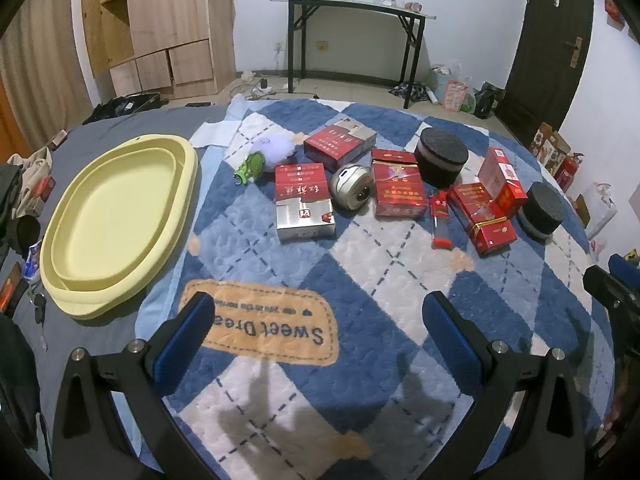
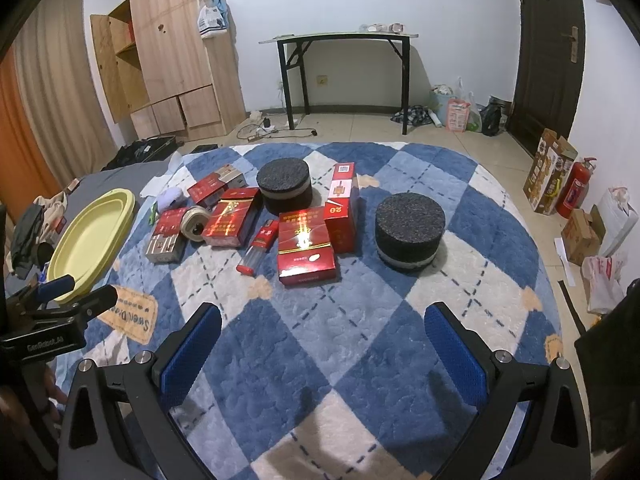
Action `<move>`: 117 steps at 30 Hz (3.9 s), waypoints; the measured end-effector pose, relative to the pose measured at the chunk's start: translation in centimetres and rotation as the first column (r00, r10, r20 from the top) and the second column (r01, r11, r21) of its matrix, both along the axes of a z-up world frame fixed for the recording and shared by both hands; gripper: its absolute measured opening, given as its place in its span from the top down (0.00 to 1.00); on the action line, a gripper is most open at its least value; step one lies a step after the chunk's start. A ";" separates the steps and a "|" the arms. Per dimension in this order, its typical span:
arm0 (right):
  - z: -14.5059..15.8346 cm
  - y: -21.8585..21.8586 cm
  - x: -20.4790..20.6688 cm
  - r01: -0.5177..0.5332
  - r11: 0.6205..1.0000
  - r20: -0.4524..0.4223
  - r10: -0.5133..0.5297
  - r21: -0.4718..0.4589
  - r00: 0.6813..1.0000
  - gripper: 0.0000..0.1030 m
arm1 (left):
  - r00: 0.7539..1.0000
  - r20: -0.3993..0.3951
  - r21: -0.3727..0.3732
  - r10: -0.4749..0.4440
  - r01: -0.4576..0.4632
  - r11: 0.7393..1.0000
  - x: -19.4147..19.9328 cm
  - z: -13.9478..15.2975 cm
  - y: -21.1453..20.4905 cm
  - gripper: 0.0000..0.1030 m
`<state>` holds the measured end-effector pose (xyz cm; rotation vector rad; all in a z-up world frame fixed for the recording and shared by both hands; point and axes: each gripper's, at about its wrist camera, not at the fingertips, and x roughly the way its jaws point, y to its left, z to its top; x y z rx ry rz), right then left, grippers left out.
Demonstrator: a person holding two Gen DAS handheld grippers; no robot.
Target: Organize rigid objects
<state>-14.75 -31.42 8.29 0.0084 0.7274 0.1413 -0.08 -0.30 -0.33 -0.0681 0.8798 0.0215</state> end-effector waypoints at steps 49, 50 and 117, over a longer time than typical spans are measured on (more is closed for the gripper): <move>-7.2 -3.2 14.2 0.197 0.979 -0.032 -0.199 -0.048 0.980 0.00 | 0.998 -0.001 0.095 0.063 -0.063 0.993 12.8 -8.8 1.4 0.00; -7.8 -3.4 14.9 0.201 0.979 -0.032 -0.202 -0.047 0.979 0.00 | 0.998 0.002 0.074 0.060 -0.060 0.995 13.2 -9.0 1.7 0.00; -9.6 43.0 13.3 -0.723 0.665 -0.128 0.713 -0.186 0.689 0.04 | 0.948 0.022 -0.017 0.318 -0.318 0.948 9.2 -3.4 30.9 0.01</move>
